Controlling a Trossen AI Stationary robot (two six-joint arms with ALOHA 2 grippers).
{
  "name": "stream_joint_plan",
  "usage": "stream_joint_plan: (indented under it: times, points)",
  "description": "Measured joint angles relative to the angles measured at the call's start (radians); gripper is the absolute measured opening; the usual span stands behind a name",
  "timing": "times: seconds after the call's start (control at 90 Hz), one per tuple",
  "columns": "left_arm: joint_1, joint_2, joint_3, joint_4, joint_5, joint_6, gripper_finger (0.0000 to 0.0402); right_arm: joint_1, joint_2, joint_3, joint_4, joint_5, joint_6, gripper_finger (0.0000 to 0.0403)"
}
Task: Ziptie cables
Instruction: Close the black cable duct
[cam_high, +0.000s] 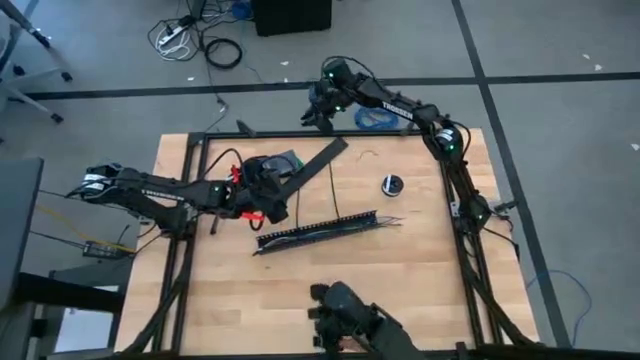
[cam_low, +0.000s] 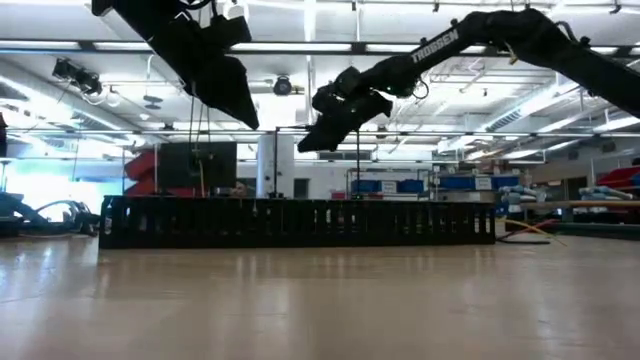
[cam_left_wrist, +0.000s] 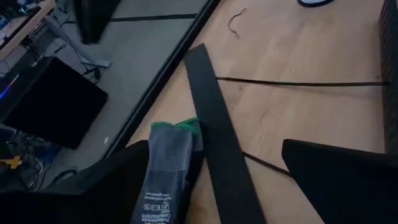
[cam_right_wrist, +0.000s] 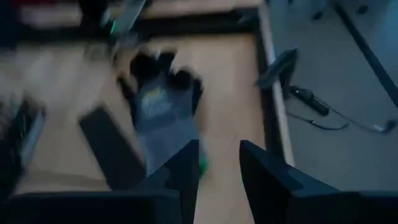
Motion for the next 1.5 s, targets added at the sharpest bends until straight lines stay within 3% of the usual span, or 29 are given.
stream_joint_plan:
  times: [0.089, 0.3, 0.467, 0.633, 0.756, 0.878, 1.156, 1.5]
  points:
    - [0.000, 0.000, 0.000, 0.001, 0.000, 0.003, 0.0364, 0.043, 0.000, 0.000, -0.061, 0.079, -0.145, 0.0115]
    - [0.000, 0.000, 0.000, 0.034, -0.002, 0.005, 0.0364, 0.160, 0.000, -0.001, -0.181, 0.472, -0.278, 0.0175]
    - [0.001, 0.000, 0.000, 0.083, -0.002, 0.024, 0.0364, 0.220, 0.000, -0.001, -0.222, 0.586, -0.338, 0.0257]
    - [0.012, 0.000, 0.000, 0.090, -0.003, 0.021, 0.0364, 0.230, 0.000, -0.001, -0.209, 0.545, -0.464, 0.0312]
    - [0.012, 0.000, 0.000, 0.090, -0.003, 0.015, 0.0364, 0.228, 0.000, -0.002, -0.119, 0.592, -0.472, 0.0327]
    - [0.013, 0.000, 0.000, 0.092, -0.003, 0.034, 0.0364, 0.237, 0.000, -0.002, -0.063, 0.615, -0.283, 0.0328]
    - [0.017, 0.000, 0.000, 0.052, 0.021, 0.028, 0.0364, 0.234, 0.000, -0.002, -0.193, 0.505, -0.444, 0.0322]
    - [0.018, 0.000, -0.009, 0.026, 0.025, -0.008, 0.0364, 0.167, 0.000, -0.006, -0.315, 0.347, -0.468, 0.0311]
